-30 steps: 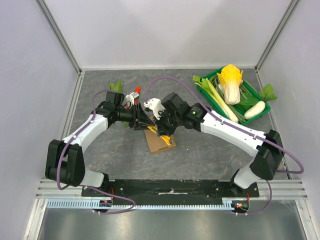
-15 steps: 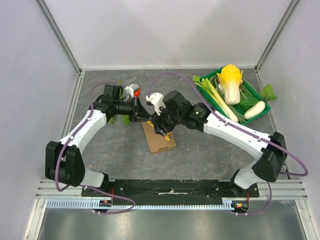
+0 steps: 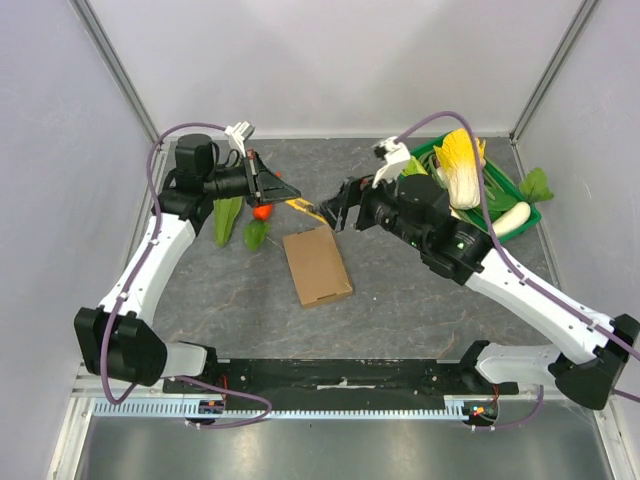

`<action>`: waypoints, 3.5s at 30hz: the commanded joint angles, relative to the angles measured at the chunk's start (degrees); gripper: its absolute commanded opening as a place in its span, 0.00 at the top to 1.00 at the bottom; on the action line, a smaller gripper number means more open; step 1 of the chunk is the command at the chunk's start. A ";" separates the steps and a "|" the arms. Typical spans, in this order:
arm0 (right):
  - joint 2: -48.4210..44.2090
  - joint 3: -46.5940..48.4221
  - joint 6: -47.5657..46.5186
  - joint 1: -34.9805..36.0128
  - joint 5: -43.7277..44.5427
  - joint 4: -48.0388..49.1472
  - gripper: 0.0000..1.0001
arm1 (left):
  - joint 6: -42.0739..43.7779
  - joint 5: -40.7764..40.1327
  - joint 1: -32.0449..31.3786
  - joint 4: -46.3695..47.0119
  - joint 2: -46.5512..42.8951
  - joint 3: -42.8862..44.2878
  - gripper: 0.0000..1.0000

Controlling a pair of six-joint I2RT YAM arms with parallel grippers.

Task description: Unpack the express box

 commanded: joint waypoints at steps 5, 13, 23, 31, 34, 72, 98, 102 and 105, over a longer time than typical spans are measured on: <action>-2.69 -1.28 17.72 -1.89 3.48 13.49 0.02 | -15.42 -0.83 0.39 20.41 -2.92 5.55 0.98; -2.52 -3.12 24.40 -3.20 -5.46 25.68 0.02 | -28.11 -5.13 -0.23 33.44 -5.46 1.16 0.98; 0.21 -1.89 31.25 -3.20 -13.22 30.28 0.05 | -31.45 -9.53 -1.46 36.61 -8.02 -2.53 0.98; -4.97 -3.12 25.39 -3.29 -4.97 26.25 0.03 | -28.39 -9.00 -1.46 33.11 -8.63 -0.95 0.98; -6.64 -2.25 21.52 -3.38 0.04 23.17 0.03 | -27.68 -8.65 -1.37 32.04 -9.33 -1.48 0.98; -0.15 -6.46 31.61 -3.38 -16.29 45.58 0.34 | -37.35 -19.64 -6.29 58.67 -11.97 -12.64 0.98; 1.17 -3.91 30.47 -3.47 -15.59 41.62 0.51 | -34.09 -15.77 -6.29 53.22 -13.46 -12.03 0.98; 1.00 -4.44 30.47 -3.47 -14.89 42.06 0.51 | -33.92 -15.07 -6.38 52.69 -13.73 -12.29 0.98; 1.17 -4.44 30.55 -3.47 -14.80 42.50 0.52 | -33.30 -14.98 -6.29 51.99 -14.34 -12.82 0.98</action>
